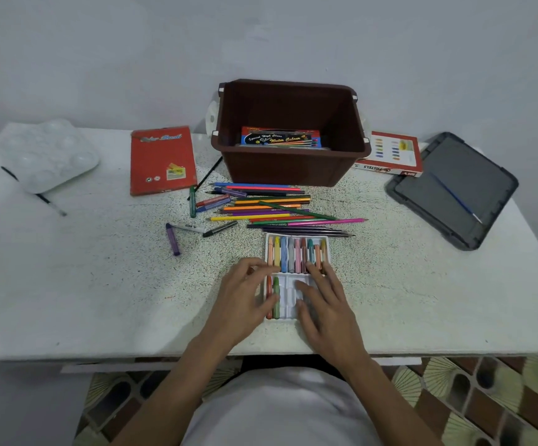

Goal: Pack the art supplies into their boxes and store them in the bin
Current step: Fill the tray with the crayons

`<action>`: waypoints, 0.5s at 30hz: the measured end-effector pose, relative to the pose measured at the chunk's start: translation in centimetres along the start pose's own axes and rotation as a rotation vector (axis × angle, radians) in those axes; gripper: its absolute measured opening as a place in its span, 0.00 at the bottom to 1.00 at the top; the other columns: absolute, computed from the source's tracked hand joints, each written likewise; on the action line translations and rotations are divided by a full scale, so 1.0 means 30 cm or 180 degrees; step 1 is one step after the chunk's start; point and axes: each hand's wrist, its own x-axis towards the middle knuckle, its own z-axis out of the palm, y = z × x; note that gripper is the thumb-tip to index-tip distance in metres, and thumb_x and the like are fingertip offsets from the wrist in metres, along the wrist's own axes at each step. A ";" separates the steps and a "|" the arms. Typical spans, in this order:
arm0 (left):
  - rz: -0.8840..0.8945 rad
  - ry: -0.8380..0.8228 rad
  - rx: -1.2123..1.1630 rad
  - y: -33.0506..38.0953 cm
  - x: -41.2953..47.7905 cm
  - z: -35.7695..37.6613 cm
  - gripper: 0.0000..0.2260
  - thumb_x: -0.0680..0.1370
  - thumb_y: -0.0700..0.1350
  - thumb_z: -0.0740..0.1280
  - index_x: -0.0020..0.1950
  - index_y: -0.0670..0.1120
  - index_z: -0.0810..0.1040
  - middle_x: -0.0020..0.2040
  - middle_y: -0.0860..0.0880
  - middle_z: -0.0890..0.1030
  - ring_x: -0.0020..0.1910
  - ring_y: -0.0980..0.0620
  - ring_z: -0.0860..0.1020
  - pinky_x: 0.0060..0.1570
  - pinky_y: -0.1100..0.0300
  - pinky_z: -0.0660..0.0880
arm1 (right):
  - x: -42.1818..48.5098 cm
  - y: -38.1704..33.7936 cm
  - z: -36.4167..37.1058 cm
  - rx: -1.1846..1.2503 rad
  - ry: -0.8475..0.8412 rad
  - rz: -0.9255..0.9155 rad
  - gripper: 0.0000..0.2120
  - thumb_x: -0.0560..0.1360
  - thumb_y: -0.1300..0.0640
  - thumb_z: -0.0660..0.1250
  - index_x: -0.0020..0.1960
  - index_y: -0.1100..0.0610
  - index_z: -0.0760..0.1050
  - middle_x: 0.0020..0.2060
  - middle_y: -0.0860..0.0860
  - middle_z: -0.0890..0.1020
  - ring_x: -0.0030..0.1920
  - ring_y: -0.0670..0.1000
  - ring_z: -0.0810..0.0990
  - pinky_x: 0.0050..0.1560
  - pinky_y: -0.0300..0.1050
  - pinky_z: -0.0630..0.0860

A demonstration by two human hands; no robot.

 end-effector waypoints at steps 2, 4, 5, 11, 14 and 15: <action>-0.0116 0.0130 0.0058 -0.014 -0.001 0.006 0.23 0.74 0.53 0.72 0.69 0.55 0.74 0.62 0.55 0.69 0.62 0.57 0.67 0.62 0.54 0.64 | -0.002 0.000 0.002 -0.0009 0.0016 0.0010 0.15 0.80 0.55 0.62 0.66 0.56 0.76 0.76 0.52 0.65 0.79 0.56 0.54 0.72 0.55 0.67; -0.0266 0.0120 0.0162 -0.022 0.000 0.004 0.26 0.74 0.56 0.72 0.71 0.58 0.71 0.63 0.55 0.67 0.63 0.56 0.64 0.61 0.57 0.59 | -0.002 0.000 0.002 0.0004 0.0031 0.0017 0.15 0.80 0.55 0.62 0.65 0.56 0.76 0.76 0.52 0.65 0.79 0.56 0.54 0.72 0.54 0.67; -0.0335 0.0094 0.0191 -0.023 0.000 0.003 0.27 0.74 0.57 0.72 0.72 0.59 0.70 0.64 0.55 0.67 0.63 0.56 0.63 0.61 0.58 0.57 | -0.002 -0.001 0.002 0.0016 0.0038 0.0013 0.15 0.80 0.55 0.62 0.65 0.56 0.76 0.76 0.52 0.65 0.79 0.56 0.54 0.72 0.54 0.67; -0.0591 -0.0099 0.0255 -0.028 0.008 -0.004 0.31 0.73 0.62 0.71 0.74 0.61 0.66 0.67 0.55 0.65 0.67 0.54 0.60 0.66 0.54 0.59 | -0.008 -0.011 -0.010 0.0156 0.0151 0.0089 0.20 0.81 0.50 0.60 0.71 0.55 0.72 0.78 0.54 0.60 0.79 0.56 0.53 0.74 0.40 0.58; -0.0579 -0.0178 0.0158 -0.043 0.010 -0.016 0.33 0.72 0.63 0.71 0.74 0.60 0.66 0.67 0.56 0.65 0.66 0.55 0.60 0.63 0.57 0.57 | -0.013 -0.004 -0.012 0.0456 0.0276 0.0312 0.21 0.81 0.49 0.60 0.71 0.56 0.72 0.78 0.58 0.57 0.79 0.58 0.52 0.76 0.37 0.52; -0.0546 -0.0202 0.0131 -0.046 0.010 -0.023 0.33 0.71 0.64 0.69 0.74 0.60 0.65 0.67 0.56 0.65 0.66 0.56 0.60 0.62 0.57 0.57 | -0.014 -0.001 -0.011 0.0518 0.0273 0.0353 0.21 0.81 0.49 0.59 0.71 0.56 0.71 0.78 0.57 0.56 0.79 0.57 0.53 0.76 0.38 0.55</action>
